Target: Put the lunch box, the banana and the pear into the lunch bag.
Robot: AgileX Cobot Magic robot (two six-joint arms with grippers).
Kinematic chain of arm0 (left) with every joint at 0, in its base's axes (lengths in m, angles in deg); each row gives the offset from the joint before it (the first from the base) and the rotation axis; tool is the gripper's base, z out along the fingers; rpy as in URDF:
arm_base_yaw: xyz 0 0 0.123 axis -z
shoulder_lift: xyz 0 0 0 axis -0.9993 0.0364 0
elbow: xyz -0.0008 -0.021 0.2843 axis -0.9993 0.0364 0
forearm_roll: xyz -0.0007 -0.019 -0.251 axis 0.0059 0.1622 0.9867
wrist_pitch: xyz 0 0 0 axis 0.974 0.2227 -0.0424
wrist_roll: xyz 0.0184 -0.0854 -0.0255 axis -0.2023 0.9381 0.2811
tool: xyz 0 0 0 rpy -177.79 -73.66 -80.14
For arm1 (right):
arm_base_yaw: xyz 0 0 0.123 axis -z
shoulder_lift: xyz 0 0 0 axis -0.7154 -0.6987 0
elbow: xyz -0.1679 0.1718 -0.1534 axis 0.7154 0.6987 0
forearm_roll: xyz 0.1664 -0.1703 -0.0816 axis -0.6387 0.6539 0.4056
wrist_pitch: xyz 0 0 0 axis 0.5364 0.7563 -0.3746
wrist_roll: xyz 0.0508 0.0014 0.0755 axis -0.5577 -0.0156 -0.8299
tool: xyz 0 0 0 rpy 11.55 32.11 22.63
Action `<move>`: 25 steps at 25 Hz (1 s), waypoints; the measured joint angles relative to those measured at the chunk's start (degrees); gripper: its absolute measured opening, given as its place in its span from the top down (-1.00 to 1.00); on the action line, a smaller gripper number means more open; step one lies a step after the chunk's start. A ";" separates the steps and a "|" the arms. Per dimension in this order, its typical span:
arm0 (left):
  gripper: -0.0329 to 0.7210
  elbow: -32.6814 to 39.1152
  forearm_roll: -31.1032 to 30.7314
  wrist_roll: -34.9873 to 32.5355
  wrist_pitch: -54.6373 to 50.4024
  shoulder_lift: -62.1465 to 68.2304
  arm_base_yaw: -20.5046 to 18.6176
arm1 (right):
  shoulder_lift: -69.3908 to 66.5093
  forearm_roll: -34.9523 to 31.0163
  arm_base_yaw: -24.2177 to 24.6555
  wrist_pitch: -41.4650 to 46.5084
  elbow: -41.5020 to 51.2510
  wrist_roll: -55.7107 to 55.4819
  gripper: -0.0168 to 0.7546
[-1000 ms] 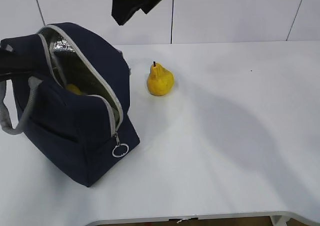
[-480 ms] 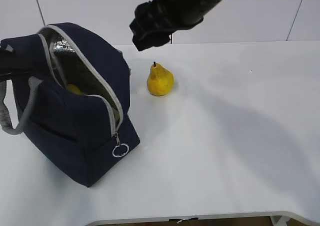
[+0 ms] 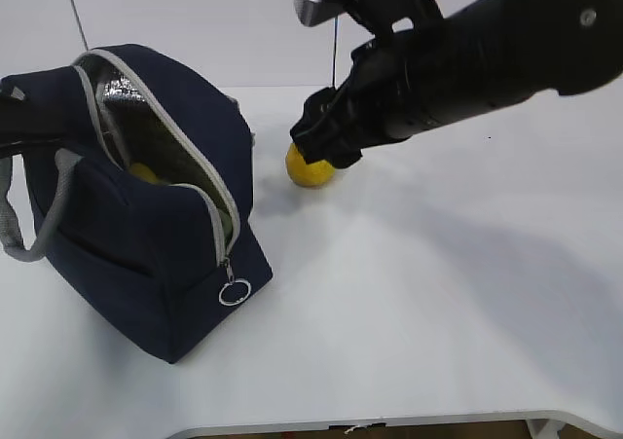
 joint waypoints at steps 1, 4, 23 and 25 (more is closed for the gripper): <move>0.96 0.00 0.00 0.00 0.00 0.00 0.00 | 0.00 0.00 0.00 -1.65 1.18 0.00 -0.33; 0.96 0.00 0.00 0.00 0.24 0.00 0.00 | 0.00 0.00 0.00 -7.32 5.10 0.00 -0.33; 0.96 0.00 0.00 -0.24 0.89 0.00 0.00 | -2.82 -2.86 0.00 -51.34 21.33 -2.56 -0.32; 0.96 0.00 0.00 -0.24 0.89 0.00 0.00 | -4.46 -2.86 0.00 -54.25 21.33 -2.56 -0.32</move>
